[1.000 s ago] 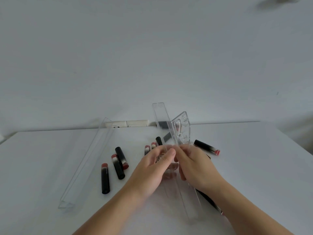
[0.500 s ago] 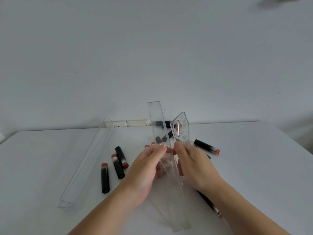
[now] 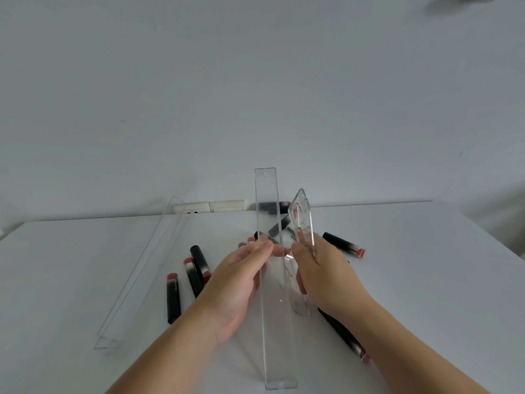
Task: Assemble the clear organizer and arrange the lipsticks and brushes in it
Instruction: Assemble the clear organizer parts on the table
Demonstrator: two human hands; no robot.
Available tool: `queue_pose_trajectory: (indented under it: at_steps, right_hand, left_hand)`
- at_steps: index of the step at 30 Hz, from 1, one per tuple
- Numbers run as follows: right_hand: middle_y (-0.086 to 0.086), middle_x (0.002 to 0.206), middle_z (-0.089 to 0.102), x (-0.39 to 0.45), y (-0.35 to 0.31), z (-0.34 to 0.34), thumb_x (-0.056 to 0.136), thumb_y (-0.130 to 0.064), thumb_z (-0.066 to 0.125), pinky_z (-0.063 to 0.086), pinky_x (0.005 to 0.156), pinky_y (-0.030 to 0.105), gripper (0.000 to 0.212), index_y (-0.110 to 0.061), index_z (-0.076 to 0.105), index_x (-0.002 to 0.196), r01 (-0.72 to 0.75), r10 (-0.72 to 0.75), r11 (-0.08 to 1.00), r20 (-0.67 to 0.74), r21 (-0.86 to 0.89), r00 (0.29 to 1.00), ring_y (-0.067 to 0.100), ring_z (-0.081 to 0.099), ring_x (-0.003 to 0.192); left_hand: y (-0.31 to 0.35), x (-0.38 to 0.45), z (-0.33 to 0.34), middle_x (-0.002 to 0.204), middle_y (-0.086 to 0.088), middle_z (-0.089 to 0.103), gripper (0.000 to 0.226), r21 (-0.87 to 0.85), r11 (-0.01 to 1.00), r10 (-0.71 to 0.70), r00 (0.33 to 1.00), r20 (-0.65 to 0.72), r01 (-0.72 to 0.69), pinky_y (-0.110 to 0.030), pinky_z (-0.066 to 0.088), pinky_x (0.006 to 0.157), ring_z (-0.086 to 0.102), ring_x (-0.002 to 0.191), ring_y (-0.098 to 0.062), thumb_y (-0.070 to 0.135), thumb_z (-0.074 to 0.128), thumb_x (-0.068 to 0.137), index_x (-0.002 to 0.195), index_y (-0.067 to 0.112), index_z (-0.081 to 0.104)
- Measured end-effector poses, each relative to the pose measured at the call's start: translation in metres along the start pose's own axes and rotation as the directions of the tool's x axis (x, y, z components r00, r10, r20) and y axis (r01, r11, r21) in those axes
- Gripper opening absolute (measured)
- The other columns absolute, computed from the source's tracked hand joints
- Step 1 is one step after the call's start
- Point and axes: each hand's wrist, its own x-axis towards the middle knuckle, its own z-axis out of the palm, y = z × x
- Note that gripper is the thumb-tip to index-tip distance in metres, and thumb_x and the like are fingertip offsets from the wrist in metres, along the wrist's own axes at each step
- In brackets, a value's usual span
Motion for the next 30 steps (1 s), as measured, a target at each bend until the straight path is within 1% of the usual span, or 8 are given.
queue_pose_trajectory:
  at_steps: [3,7,14,19,24,26,28,30]
  right_hand:
    - [-0.005,0.058,0.054,0.002,0.004,0.002,0.102,-0.031,0.04,0.047,0.059,0.038,0.024,-0.034,0.051,0.124,0.025,-0.025,0.999,-0.002,0.03,1.0,0.012,0.051,0.052]
    - [-0.008,0.053,0.055,0.001,0.006,0.002,0.104,-0.031,0.04,0.048,0.058,0.035,0.038,-0.04,0.041,0.141,0.054,-0.054,0.999,0.012,0.005,0.998,0.008,0.052,0.049]
    - [-0.012,0.063,0.065,0.001,0.005,0.002,0.099,-0.023,0.039,0.047,0.06,0.031,0.043,-0.039,0.043,0.139,0.001,0.0,1.0,0.039,-0.01,0.999,0.002,0.056,0.055]
    - [-0.008,0.073,0.062,-0.002,0.002,0.003,0.098,-0.022,0.039,0.05,0.069,0.037,0.049,-0.039,0.038,0.144,0.004,-0.002,0.997,0.033,-0.08,0.999,0.011,0.057,0.067]
    - [-0.005,0.077,0.063,-0.005,-0.001,0.002,0.096,-0.018,0.037,0.051,0.069,0.04,0.062,-0.044,0.023,0.15,-0.01,0.01,0.986,-0.002,-0.164,1.0,0.019,0.061,0.073]
    - [-0.007,0.077,0.061,-0.007,-0.002,0.002,0.096,-0.019,0.039,0.049,0.066,0.039,0.062,-0.042,0.021,0.15,0.006,-0.01,0.96,-0.014,-0.279,1.0,0.02,0.061,0.076]
    - [-0.012,0.076,0.054,-0.009,-0.002,0.004,0.094,-0.023,0.043,0.045,0.062,0.038,0.055,-0.038,0.028,0.145,0.062,-0.078,0.913,-0.024,-0.403,0.997,0.022,0.06,0.08]
    - [-0.012,0.083,0.056,-0.012,-0.004,0.006,0.091,-0.028,0.05,0.046,0.062,0.038,0.049,-0.037,0.034,0.137,0.124,-0.159,0.868,-0.033,-0.481,0.987,0.022,0.063,0.088]
  left_hand:
    - [0.003,-0.001,0.001,0.147,0.014,0.048,0.036,0.011,0.999,0.043,0.999,-0.024,-0.042,-0.026,0.022,0.118,0.03,0.142,0.007,0.05,0.063,0.081,0.101,0.026,0.081]
    - [0.006,-0.005,0.001,0.156,0.016,0.039,0.038,0.09,0.992,0.088,0.996,-0.016,-0.086,-0.031,0.014,0.122,0.022,0.147,0.006,0.057,0.062,0.081,0.104,0.032,0.08]
    - [0.007,-0.007,0.003,0.155,0.021,0.04,0.035,0.209,0.972,0.117,0.992,-0.042,-0.106,-0.035,0.013,0.125,0.021,0.147,0.008,0.057,0.056,0.083,0.1,0.038,0.08]
    - [0.003,-0.004,-0.001,0.151,0.029,0.041,0.046,0.25,0.96,0.14,0.989,-0.043,-0.125,-0.036,0.017,0.125,0.027,0.141,0.013,0.066,0.056,0.075,0.099,0.035,0.079]
    - [0.0,-0.001,0.0,0.138,0.027,0.059,0.042,0.05,0.984,0.173,0.984,-0.037,-0.171,-0.032,0.026,0.12,0.042,0.136,0.01,0.054,0.06,0.085,0.094,0.019,0.08]
    - [-0.001,-0.001,0.002,0.134,0.01,0.066,0.041,-0.084,0.983,0.164,0.986,0.006,-0.163,-0.032,0.036,0.114,0.051,0.134,-0.001,0.046,0.057,0.09,0.095,0.011,0.079]
    - [-0.001,-0.003,0.006,0.123,-0.009,0.07,0.041,-0.183,0.973,0.152,0.987,0.059,-0.139,-0.04,0.046,0.109,0.061,0.125,-0.019,0.042,0.057,0.091,0.096,0.004,0.074]
    - [0.0,-0.004,0.008,0.119,-0.018,0.069,0.042,-0.22,0.971,0.115,0.989,0.088,-0.093,-0.047,0.046,0.108,0.063,0.114,-0.031,0.039,0.057,0.093,0.099,-0.001,0.067]
